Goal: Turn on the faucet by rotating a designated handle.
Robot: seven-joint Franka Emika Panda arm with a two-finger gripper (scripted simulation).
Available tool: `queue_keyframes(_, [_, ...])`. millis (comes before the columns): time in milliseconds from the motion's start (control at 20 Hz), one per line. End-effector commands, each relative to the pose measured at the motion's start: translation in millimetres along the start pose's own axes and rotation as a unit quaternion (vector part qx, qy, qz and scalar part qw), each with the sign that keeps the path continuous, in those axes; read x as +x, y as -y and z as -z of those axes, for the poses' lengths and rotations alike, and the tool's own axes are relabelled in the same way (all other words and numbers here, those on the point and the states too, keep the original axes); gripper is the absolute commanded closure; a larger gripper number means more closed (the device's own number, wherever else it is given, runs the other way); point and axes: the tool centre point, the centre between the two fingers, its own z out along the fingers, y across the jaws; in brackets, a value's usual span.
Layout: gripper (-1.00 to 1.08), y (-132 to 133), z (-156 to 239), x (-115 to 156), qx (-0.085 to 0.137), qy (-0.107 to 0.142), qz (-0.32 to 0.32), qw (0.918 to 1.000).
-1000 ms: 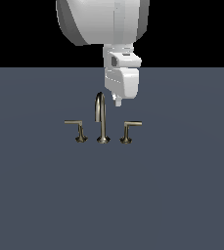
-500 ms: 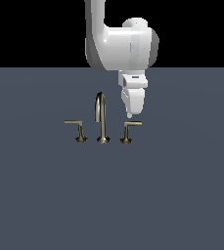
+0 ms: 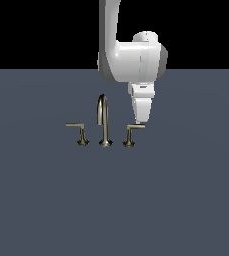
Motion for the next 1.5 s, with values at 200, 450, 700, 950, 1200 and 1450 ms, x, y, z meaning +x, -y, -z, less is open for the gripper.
queue_keyframes(200, [1.08, 1.1, -0.7, 1.2, 0.001, 0.001, -0.003, 1.0000])
queue_keyframes(450, [1.08, -10.6, -0.6, 7.4, 0.001, 0.001, -0.003, 1.0000])
queue_keyframes(700, [1.08, -25.4, -0.7, 15.2, 0.001, 0.001, -0.003, 1.0000])
queue_keyframes(950, [1.08, -26.7, -0.6, 13.6, 0.006, 0.001, 0.000, 1.0000])
queue_keyframes(1200, [1.08, -42.6, -0.8, 12.1, 0.004, 0.001, -0.001, 1.0000])
queue_keyframes(1450, [1.08, -58.9, -0.8, 10.4, 0.003, 0.001, -0.002, 1.0000])
